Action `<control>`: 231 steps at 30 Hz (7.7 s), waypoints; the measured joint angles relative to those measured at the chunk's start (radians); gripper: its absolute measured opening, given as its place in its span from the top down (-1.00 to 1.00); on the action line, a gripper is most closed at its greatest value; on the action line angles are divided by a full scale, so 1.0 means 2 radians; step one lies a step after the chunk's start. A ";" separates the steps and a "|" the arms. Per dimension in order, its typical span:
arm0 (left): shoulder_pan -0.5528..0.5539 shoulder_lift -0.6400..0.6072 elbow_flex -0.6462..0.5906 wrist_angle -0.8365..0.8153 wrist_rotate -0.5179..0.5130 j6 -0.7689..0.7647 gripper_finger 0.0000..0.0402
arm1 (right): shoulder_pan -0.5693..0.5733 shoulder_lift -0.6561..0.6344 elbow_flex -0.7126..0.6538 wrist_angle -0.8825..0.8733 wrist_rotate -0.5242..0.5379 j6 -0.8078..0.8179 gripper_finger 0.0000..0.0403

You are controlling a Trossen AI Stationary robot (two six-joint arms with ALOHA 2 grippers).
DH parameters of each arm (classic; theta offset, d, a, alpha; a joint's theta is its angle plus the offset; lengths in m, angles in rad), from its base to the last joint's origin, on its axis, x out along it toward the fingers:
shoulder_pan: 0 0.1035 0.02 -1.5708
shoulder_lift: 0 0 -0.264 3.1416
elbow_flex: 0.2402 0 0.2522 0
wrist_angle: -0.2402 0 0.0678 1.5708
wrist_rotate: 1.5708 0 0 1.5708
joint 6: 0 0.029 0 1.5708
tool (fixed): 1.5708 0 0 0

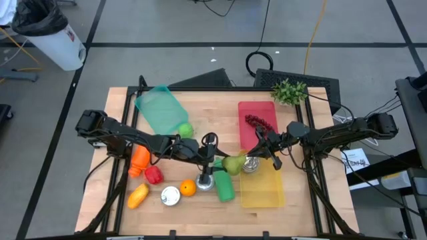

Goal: Pick & Place Food Item
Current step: Put the green pear into the pink bin, then put the green apple into the pink bin

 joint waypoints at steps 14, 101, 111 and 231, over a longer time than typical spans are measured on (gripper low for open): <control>0.002 -0.001 0.001 0.009 -0.018 -0.012 -0.36 | -0.007 -0.067 0.000 -0.046 0.063 -0.030 1.00; 0.017 0.000 0.000 -0.002 -0.117 -0.038 -0.36 | -0.282 -0.046 0.130 -0.588 0.309 -0.061 1.00; 0.017 0.000 0.000 -0.002 -0.117 -0.060 -0.36 | -0.282 -0.046 0.130 -0.575 0.310 -0.063 0.94; 0.123 0.019 0.136 -0.815 0.021 -0.167 -0.51 | -0.110 -0.159 0.104 -0.504 0.305 -0.057 0.03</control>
